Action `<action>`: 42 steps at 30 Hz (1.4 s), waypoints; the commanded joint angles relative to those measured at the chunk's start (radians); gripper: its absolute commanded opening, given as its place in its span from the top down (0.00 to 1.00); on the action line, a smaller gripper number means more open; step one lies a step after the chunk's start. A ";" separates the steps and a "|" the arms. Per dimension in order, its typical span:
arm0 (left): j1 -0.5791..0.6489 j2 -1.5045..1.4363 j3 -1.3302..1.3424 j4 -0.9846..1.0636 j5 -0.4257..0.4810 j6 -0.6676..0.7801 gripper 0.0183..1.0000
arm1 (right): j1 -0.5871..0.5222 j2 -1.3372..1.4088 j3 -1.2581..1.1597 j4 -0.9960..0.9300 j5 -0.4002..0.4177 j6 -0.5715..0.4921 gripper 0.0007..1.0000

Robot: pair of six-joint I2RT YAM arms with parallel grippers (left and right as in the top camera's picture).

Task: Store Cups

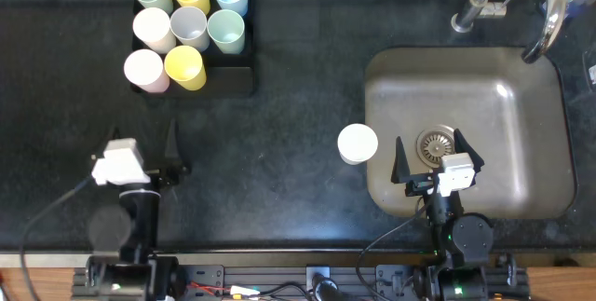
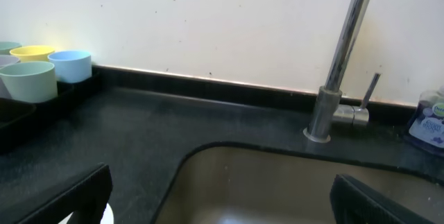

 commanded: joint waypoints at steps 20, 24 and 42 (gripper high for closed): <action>-0.009 -0.189 -0.159 -0.090 0.121 0.042 0.00 | 0.000 -0.008 -0.013 0.006 -0.010 0.000 0.00; -0.009 -0.189 -0.159 -0.090 0.121 0.042 0.00 | 0.000 -0.008 -0.013 0.006 -0.010 0.000 0.00; -0.009 -0.189 -0.159 -0.090 0.121 0.042 0.00 | 0.000 -0.008 -0.013 0.006 -0.010 0.000 0.00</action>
